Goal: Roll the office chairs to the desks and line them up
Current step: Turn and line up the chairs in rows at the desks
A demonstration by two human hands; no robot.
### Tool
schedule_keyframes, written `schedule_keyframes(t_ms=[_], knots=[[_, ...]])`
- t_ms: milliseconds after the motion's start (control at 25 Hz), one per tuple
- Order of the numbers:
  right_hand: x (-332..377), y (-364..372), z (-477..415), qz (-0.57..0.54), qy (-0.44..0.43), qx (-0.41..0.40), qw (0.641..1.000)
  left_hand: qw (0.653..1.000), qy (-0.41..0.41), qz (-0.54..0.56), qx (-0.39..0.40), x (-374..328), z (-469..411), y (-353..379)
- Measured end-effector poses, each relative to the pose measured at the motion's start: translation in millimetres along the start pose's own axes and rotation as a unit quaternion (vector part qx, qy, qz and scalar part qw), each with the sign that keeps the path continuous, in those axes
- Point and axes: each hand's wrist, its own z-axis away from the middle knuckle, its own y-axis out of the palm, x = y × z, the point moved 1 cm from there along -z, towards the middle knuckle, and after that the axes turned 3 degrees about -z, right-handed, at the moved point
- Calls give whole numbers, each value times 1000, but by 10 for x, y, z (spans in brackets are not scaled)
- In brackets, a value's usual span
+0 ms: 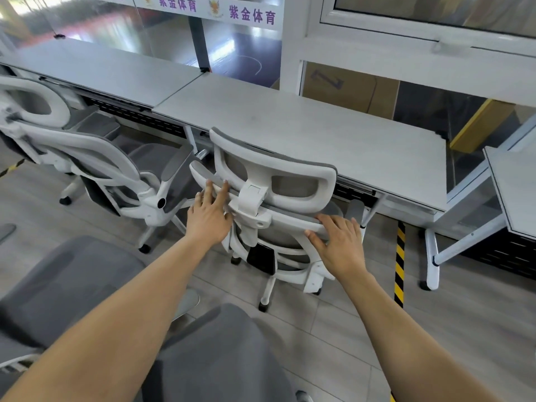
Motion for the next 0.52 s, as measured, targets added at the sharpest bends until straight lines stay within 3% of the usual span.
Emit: schedule_keyframes(t_ms=[240, 520], knots=[[400, -422, 376, -52, 30, -19, 998, 997, 67, 14, -32, -131, 831, -147], [933, -966, 1664, -98, 31, -35, 994, 990, 113, 53, -67, -322, 2006, -463]])
